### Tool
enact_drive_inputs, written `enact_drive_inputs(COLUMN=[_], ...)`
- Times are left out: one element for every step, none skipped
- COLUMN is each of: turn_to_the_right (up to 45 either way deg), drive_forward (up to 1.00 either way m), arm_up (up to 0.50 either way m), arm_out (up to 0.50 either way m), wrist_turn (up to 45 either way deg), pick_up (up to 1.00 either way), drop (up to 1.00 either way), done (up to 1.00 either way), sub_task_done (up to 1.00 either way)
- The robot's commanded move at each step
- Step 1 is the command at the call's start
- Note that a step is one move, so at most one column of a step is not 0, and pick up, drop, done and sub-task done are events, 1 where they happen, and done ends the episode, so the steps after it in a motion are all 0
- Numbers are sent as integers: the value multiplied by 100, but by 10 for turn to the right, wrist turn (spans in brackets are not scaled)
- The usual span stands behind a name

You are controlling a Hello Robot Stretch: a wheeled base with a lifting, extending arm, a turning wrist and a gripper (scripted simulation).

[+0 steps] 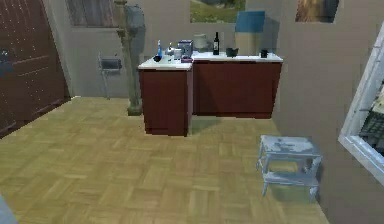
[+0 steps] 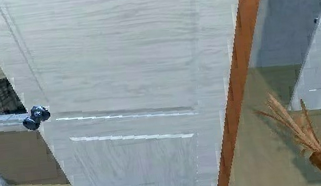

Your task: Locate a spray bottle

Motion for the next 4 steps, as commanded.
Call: enact_drive_inputs(turn_to_the_right=[0,0,30,0], drive_forward=[100,25,0,50], arm_up=[0,0,0,0], arm_out=[0,0,0,0], wrist_turn=[0,0,0,0], pick_up=[0,0,0,0], drop=[0,0,0,0], done=[0,0,0,0], sub_task_done=[0,0,0,0])
